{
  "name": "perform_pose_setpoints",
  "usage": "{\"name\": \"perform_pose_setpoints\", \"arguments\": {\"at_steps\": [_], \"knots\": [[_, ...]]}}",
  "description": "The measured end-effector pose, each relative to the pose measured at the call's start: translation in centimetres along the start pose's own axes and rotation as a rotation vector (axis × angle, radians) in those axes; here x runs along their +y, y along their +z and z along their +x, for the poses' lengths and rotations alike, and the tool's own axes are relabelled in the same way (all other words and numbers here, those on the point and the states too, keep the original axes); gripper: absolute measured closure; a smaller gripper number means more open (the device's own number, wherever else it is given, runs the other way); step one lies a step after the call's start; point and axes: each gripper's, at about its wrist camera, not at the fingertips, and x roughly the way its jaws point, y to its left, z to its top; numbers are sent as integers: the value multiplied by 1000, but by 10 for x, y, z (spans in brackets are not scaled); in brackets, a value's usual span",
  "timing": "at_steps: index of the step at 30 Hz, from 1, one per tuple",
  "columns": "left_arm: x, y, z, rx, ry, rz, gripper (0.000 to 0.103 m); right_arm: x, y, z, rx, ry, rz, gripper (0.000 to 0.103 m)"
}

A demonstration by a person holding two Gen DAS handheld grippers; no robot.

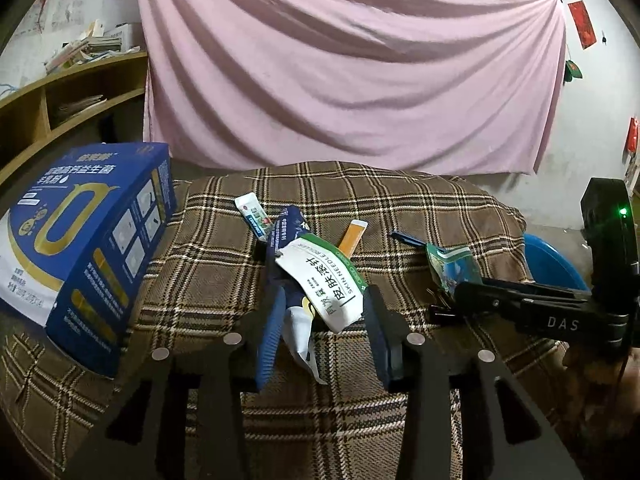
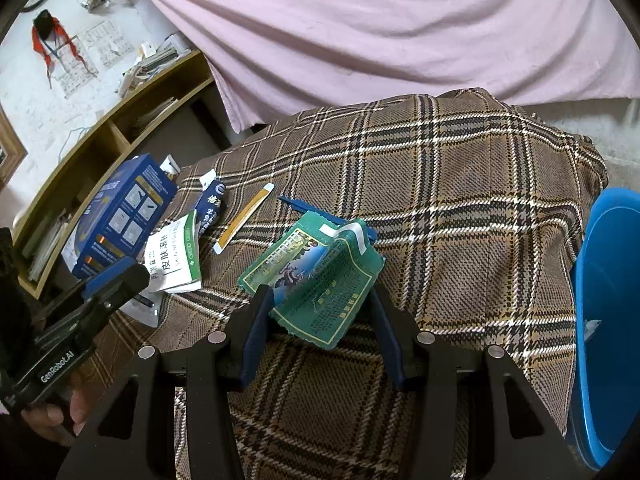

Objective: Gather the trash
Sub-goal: 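Grasp the dark blue packet with the left gripper while the right holds the green packet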

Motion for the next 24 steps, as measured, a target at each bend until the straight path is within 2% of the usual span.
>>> {"name": "perform_pose_setpoints", "arguments": {"at_steps": [8, 13, 16, 19, 24], "knots": [[0, 0, 17, 72, 18, 13, 68, 1, 0, -1, 1, 4, 5, 56], [5, -5, 16, 80, 1, -10, 69, 0, 0, -1, 2, 7, 7, 55], [8, -8, 16, 93, 0, -32, 78, 0, 1, -1, 2, 7, 7, 55], [12, -10, 13, 90, -6, -52, 91, 0, 1, -1, 2, 7, 5, 56], [10, -9, 2, 52, 16, -30, 92, 4, 0, -1, -3, 3, -19, 58]]}}
